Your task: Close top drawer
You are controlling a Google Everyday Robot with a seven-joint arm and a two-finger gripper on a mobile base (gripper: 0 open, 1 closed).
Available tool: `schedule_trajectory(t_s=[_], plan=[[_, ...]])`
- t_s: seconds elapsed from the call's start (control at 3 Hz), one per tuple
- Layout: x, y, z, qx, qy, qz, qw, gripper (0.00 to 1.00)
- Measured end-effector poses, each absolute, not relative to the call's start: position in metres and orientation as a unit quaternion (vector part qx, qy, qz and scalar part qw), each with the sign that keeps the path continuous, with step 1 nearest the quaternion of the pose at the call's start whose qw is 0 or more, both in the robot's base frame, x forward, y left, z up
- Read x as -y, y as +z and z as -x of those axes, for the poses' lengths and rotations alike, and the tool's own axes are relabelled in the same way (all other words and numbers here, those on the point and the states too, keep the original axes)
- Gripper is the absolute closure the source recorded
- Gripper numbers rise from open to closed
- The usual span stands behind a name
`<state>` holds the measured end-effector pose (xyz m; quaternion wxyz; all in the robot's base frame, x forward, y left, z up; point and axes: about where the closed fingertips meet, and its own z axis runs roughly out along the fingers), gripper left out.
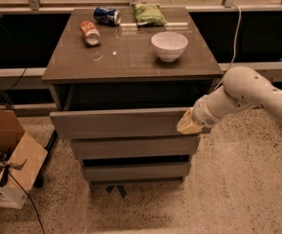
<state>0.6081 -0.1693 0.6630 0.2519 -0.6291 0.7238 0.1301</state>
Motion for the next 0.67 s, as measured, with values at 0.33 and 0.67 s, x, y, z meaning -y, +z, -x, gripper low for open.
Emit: schedule_trajectory(t_s=[0.33,0.67], plan=[[0.1693,0.663,-0.6081,-0.724,0.13,0.629,0.252,1.0],[0.1683,0.6554,-0.6116,-0.729,0.122,0.623,0.256,1.0]])
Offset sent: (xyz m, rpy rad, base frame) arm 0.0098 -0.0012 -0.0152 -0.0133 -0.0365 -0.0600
